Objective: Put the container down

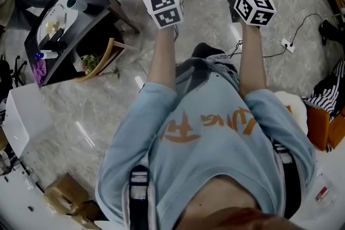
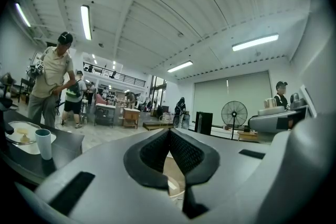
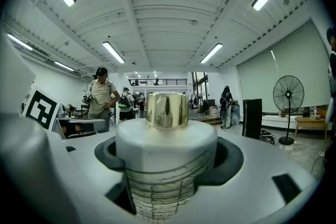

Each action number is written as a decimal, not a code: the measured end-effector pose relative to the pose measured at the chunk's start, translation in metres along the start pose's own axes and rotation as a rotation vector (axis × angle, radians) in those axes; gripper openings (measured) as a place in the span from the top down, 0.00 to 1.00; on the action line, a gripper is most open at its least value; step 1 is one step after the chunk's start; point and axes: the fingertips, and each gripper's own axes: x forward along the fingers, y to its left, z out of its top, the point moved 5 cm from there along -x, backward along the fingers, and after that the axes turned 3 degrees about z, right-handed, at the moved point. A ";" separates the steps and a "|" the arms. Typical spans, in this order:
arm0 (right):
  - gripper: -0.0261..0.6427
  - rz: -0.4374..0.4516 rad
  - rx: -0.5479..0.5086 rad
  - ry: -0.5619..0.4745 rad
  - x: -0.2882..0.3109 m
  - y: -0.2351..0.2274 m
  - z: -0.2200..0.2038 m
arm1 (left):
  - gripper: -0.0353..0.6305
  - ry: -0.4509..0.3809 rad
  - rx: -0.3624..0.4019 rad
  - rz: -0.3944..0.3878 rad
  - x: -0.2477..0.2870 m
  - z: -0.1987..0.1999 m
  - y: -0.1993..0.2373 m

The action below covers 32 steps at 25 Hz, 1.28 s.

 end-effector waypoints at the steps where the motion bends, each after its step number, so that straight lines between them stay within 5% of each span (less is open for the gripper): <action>1: 0.42 -0.001 -0.001 0.002 0.004 -0.001 0.001 | 0.91 0.001 -0.003 0.000 0.003 0.001 0.002; 16: 0.42 0.046 0.029 -0.005 0.098 -0.044 -0.008 | 0.91 0.017 0.024 0.016 0.083 -0.009 0.023; 22: 0.42 0.088 0.008 -0.002 0.172 -0.078 0.000 | 0.91 0.040 -0.037 0.046 0.155 -0.011 0.044; 32: 0.42 0.053 -0.062 0.067 0.270 -0.176 0.007 | 0.91 0.149 -0.001 0.044 0.290 -0.035 0.026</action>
